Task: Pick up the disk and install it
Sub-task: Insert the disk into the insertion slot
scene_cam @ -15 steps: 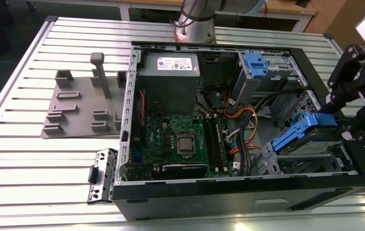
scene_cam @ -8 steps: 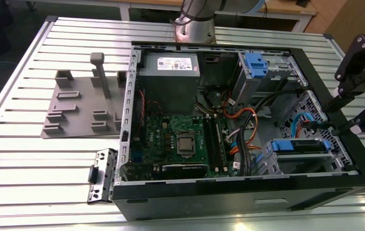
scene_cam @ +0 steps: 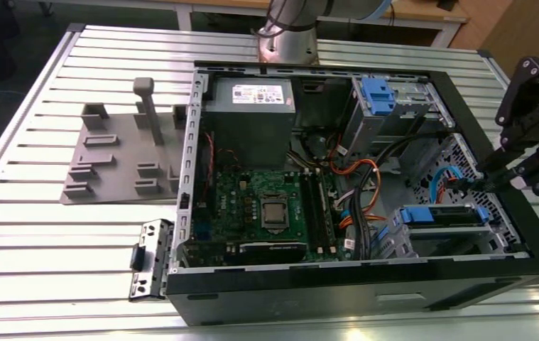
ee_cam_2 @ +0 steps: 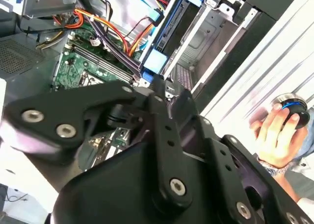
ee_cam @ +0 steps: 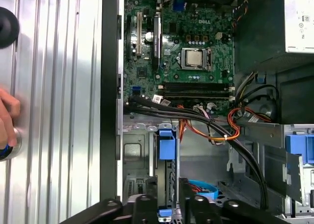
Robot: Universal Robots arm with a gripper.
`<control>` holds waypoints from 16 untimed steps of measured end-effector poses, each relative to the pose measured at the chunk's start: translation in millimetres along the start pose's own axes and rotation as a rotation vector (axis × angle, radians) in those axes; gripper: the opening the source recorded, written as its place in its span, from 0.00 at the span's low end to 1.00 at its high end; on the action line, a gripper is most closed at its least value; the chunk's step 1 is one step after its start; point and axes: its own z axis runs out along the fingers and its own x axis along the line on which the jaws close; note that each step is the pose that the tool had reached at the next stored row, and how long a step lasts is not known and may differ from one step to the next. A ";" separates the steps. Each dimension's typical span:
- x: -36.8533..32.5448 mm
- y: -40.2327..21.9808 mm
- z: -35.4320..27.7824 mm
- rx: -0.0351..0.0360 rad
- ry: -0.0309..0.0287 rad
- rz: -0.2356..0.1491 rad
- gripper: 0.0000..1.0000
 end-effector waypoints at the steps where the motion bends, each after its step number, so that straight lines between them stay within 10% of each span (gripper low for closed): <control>1: 0.1 0.0 1.2 0.0000 -0.0001 0.000 0.30; 10: 0.8 -3.1 17.4 -0.0023 -0.0001 0.000 0.10; 16: 0.7 -27.1 24.1 -0.0121 0.0000 0.001 0.10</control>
